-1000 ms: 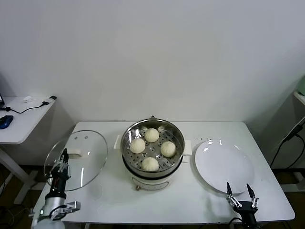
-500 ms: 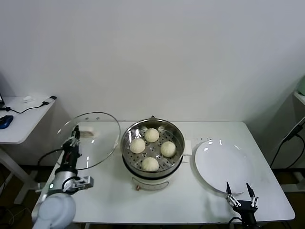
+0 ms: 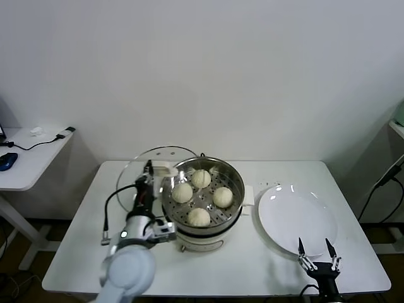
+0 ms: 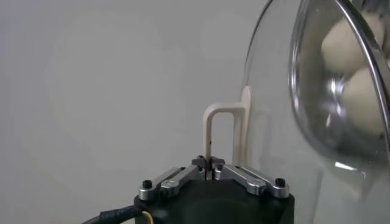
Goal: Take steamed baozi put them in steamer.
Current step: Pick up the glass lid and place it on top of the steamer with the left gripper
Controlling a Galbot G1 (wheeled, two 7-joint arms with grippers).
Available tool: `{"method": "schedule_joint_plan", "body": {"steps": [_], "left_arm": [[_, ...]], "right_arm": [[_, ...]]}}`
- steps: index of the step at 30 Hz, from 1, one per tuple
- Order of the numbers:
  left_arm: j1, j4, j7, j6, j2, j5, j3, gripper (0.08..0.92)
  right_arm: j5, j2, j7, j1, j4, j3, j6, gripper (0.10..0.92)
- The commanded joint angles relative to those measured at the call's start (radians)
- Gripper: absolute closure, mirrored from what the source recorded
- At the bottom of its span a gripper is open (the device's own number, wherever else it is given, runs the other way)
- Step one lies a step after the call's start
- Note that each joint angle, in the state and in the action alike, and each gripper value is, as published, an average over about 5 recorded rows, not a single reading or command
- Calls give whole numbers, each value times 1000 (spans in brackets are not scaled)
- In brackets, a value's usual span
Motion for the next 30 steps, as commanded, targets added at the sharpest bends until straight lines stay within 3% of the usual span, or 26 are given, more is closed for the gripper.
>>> {"method": "schedule_joint_plan", "body": {"steps": [1, 4, 12, 30], "left_arm": [[-28, 85, 87, 37, -358, 339, 253, 867], [-16, 134, 67, 30, -392, 391, 277, 867], [-46, 228, 30, 55, -392, 359, 257, 867], [-43, 312, -55, 49, -392, 372, 187, 867]], "right_arm": [[-15, 1, 5, -3, -3, 5, 23, 203], [-8, -2, 7, -6, -10, 5, 39, 203], [9, -2, 19, -9, -21, 1, 67, 203], [18, -10, 36, -15, -25, 8, 95, 203]]}}
